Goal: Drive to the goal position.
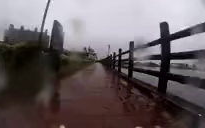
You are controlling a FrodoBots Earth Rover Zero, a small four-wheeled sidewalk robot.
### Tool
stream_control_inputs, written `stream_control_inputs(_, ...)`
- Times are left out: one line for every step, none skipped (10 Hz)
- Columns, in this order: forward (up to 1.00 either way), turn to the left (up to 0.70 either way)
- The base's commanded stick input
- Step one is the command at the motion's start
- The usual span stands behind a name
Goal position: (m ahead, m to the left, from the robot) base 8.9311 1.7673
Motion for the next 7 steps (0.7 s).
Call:
stream_control_inputs(0.70, 0.01)
stream_control_inputs(0.70, 0.11)
stream_control_inputs(0.70, 0.21)
stream_control_inputs(0.70, 0.19)
stream_control_inputs(0.70, 0.00)
stream_control_inputs(0.70, 0.00)
stream_control_inputs(0.70, 0.00)
